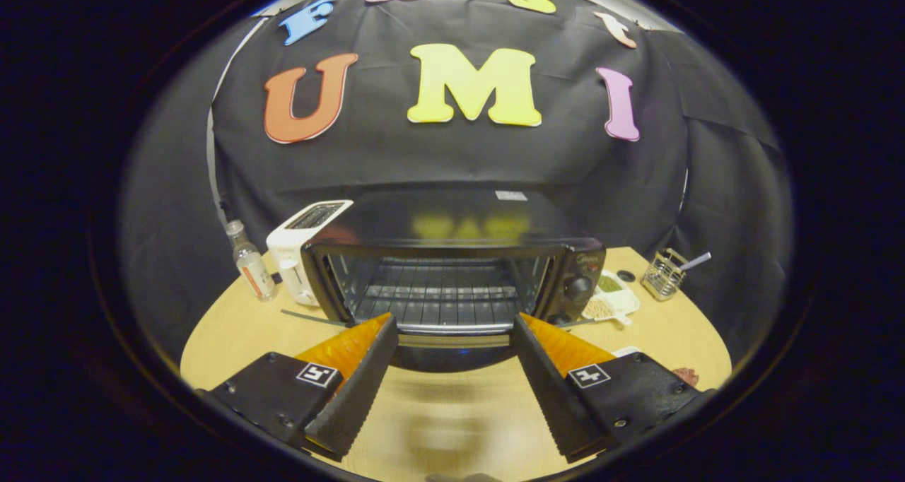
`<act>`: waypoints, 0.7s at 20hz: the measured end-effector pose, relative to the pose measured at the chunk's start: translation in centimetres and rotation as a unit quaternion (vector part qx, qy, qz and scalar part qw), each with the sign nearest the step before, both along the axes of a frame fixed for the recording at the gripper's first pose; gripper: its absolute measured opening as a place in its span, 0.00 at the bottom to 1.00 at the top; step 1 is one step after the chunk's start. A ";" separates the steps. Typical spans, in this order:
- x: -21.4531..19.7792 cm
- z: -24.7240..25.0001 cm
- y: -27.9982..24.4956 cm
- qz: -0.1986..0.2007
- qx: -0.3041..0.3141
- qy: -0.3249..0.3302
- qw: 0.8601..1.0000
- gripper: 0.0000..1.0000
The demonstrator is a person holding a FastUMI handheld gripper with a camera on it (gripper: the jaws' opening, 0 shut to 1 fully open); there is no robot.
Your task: Open the toaster oven, put the food inside, and close the toaster oven door.
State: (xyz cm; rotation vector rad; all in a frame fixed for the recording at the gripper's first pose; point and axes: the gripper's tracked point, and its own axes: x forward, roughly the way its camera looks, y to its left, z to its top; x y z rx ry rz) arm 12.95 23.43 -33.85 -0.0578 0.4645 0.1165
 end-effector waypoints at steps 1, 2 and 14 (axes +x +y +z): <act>-0.7 -0.9 -0.1 0.002 0.000 0.008 1.000 1.00; -1.5 -1.5 -0.3 0.004 -0.004 0.012 1.000 1.00; -5.5 -7.9 -1.4 0.007 -0.019 0.058 0.998 1.00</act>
